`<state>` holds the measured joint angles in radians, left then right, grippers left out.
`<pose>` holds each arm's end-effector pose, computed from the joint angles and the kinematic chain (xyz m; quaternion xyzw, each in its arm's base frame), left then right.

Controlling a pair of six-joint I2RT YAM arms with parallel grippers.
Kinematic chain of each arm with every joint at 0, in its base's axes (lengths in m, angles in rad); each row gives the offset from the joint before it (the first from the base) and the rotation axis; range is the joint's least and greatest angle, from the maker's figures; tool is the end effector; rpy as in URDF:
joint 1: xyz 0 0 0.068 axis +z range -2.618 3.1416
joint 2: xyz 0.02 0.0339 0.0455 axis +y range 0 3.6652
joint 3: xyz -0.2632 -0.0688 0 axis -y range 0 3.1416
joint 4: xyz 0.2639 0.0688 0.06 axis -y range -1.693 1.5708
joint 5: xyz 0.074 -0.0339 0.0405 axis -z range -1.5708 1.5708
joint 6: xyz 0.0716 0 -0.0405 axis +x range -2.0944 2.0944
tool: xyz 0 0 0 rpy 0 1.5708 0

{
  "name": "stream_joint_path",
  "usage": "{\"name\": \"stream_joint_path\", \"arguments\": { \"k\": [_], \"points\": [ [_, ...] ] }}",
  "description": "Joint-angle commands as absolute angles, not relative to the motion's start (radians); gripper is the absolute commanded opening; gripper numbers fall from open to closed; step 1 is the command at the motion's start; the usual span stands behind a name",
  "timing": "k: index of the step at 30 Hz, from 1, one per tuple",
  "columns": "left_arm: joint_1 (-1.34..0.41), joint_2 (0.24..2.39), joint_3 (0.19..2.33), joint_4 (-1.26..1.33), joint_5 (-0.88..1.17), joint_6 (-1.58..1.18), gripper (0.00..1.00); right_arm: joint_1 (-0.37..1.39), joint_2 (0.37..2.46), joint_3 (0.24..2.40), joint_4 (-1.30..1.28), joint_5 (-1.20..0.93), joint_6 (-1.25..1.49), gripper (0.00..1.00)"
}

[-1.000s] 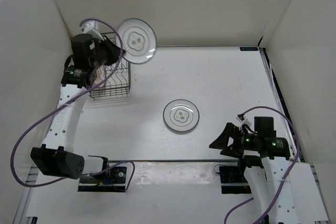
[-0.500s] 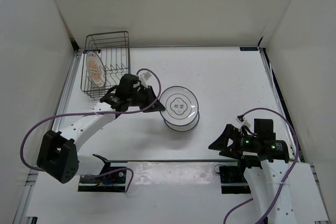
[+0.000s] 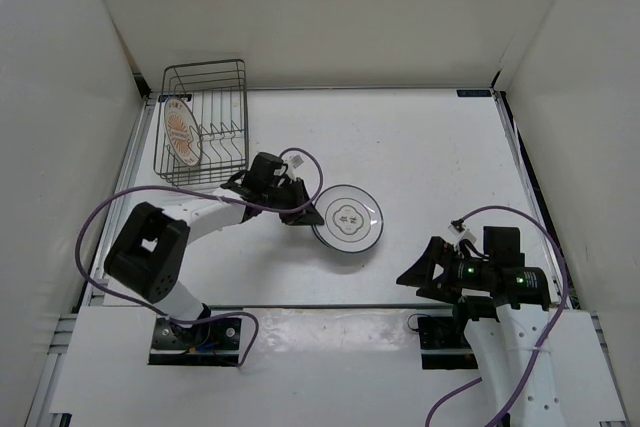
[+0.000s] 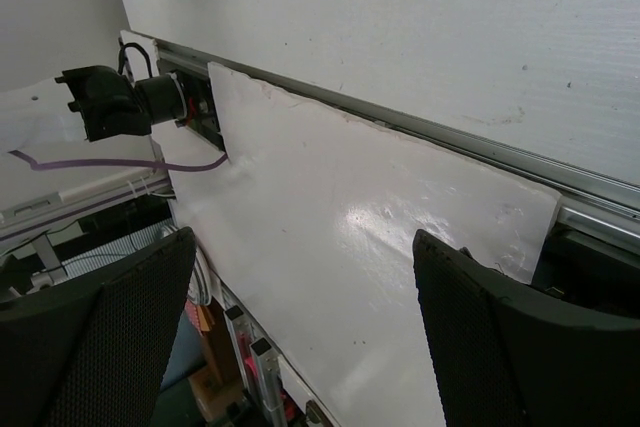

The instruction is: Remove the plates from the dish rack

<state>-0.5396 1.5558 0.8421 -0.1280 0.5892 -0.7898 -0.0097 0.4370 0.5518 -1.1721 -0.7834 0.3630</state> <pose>0.2745 -0.2108 0.1497 -0.0088 0.9000 -0.4240 0.1012 0.0986 0.0496 0.2061 0.0704 0.8964 0.4047 0.1662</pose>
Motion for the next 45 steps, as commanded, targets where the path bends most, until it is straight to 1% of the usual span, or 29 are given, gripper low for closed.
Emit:
{"name": "stream_joint_path", "arguments": {
  "k": [1,5,7,8,9,11,12,14,15,16,17,21,22,24,25,26,30,38,45],
  "points": [
    [-0.537,1.586,0.877,-0.06,0.643,-0.776,0.0,-0.008,0.439,0.538,-1.189,-0.79,0.362,0.9],
    [-0.537,1.626,0.874,-0.054,0.612,-0.756,0.11,-0.006,0.443,0.54,-1.19,-0.79,0.357,0.9],
    [-0.537,1.634,0.876,-0.064,0.6,-0.744,0.24,-0.006,0.442,0.538,-1.192,-0.787,0.36,0.9],
    [-0.537,1.646,0.887,-0.083,0.595,-0.724,0.28,-0.006,0.442,0.535,-1.189,-0.787,0.36,0.9],
    [-0.537,1.649,0.899,-0.09,0.589,-0.718,0.37,-0.006,0.443,0.532,-1.189,-0.787,0.364,0.9],
    [-0.534,1.663,0.911,-0.109,0.589,-0.703,0.46,-0.006,0.442,0.528,-1.187,-0.785,0.359,0.9],
    [-0.534,1.667,0.919,-0.112,0.586,-0.698,0.61,-0.006,0.443,0.526,-1.183,-0.787,0.36,0.9],
    [-0.535,1.674,0.934,-0.141,0.584,-0.686,0.77,-0.006,0.446,0.523,-1.178,-0.793,0.362,0.9],
    [-0.535,1.672,0.94,-0.15,0.575,-0.683,0.89,-0.006,0.445,0.525,-1.177,-0.793,0.364,0.9],
    [-0.535,1.671,0.957,-0.181,0.568,-0.674,0.93,-0.006,0.443,0.523,-1.175,-0.792,0.364,0.9],
    [-0.534,1.671,0.963,-0.192,0.565,-0.669,1.0,-0.008,0.448,0.525,-1.174,-0.792,0.365,0.9],
    [-0.534,1.657,1.05,-0.305,0.523,-0.608,1.0,-0.006,0.451,0.515,-1.163,-0.795,0.367,0.9],
    [-0.534,1.657,1.09,-0.395,0.519,-0.595,1.0,-0.008,0.451,0.514,-1.163,-0.795,0.364,0.9],
    [-0.537,1.654,1.15,-0.457,0.476,-0.56,1.0,-0.006,0.448,0.505,-1.154,-0.801,0.367,0.9],
    [-0.548,1.654,1.169,-0.565,0.456,-0.534,1.0,-0.006,0.449,0.502,-1.151,-0.802,0.365,0.9],
    [-0.554,1.652,1.236,-0.598,0.39,-0.502,1.0,-0.006,0.448,0.503,-1.144,-0.808,0.368,0.9],
    [-0.604,1.664,1.331,-0.786,0.279,-0.419,1.0,-0.006,0.453,0.502,-1.14,-0.804,0.368,0.9],
    [-0.644,1.744,1.345,-0.825,0.245,-0.402,1.0,-0.006,0.453,0.515,-1.155,-0.808,0.362,0.9],
    [-0.666,1.756,1.355,-0.859,0.149,-0.387,1.0,-0.006,0.449,0.52,-1.167,-0.799,0.357,0.9]
  ]
}}
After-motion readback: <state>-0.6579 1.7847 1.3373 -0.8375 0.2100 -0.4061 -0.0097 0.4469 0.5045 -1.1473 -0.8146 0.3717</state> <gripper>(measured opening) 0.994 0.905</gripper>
